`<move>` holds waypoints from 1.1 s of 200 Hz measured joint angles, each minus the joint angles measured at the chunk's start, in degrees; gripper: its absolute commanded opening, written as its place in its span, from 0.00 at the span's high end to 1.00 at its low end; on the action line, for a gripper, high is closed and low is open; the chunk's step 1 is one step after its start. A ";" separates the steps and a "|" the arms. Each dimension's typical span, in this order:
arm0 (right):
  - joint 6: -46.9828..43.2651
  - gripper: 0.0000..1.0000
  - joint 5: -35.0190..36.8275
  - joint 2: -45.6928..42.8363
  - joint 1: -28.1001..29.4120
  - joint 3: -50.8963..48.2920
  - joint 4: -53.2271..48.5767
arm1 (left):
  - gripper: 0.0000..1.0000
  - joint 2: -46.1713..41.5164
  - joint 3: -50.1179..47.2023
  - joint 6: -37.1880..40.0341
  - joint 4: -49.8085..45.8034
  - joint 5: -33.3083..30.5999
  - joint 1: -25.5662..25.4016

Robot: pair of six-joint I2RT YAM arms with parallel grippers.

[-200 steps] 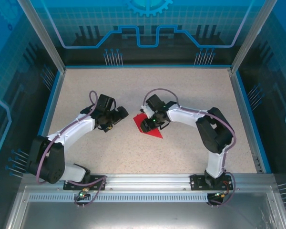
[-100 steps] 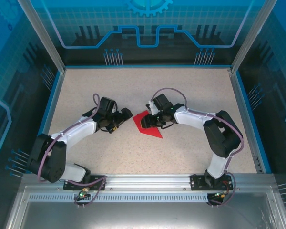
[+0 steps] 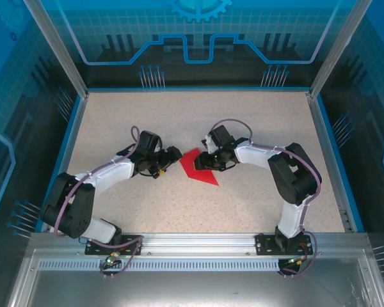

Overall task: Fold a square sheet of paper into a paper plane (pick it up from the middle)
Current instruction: Fold the wing for the fifth time at the center of the table.

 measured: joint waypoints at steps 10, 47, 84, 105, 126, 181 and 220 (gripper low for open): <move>0.00 0.51 -0.24 0.15 -0.44 -0.37 0.00 | 0.15 0.46 0.00 -0.52 0.66 0.52 -0.26; 0.46 0.51 -2.21 1.18 -2.23 -1.51 0.87 | 0.27 3.43 0.00 -2.93 3.63 3.10 -2.14; 1.77 0.52 -5.81 1.60 -3.87 -2.60 3.52 | 0.44 6.62 -0.15 -6.05 7.58 5.88 -4.90; 3.28 0.52 -9.14 1.84 -5.33 -3.82 6.05 | 0.49 8.83 -0.13 -7.80 9.79 7.02 -5.84; 4.90 0.53 -12.33 2.08 -6.78 -5.03 8.50 | 0.54 10.97 -0.13 -9.16 11.19 7.54 -6.47; 7.28 0.53 -16.61 2.43 -8.52 -6.73 12.24 | 0.64 15.06 1.55 -11.63 11.67 8.02 -7.85; 7.72 0.53 -17.38 2.45 -8.85 -7.08 13.05 | 0.70 16.22 3.17 -11.61 12.83 8.44 -7.91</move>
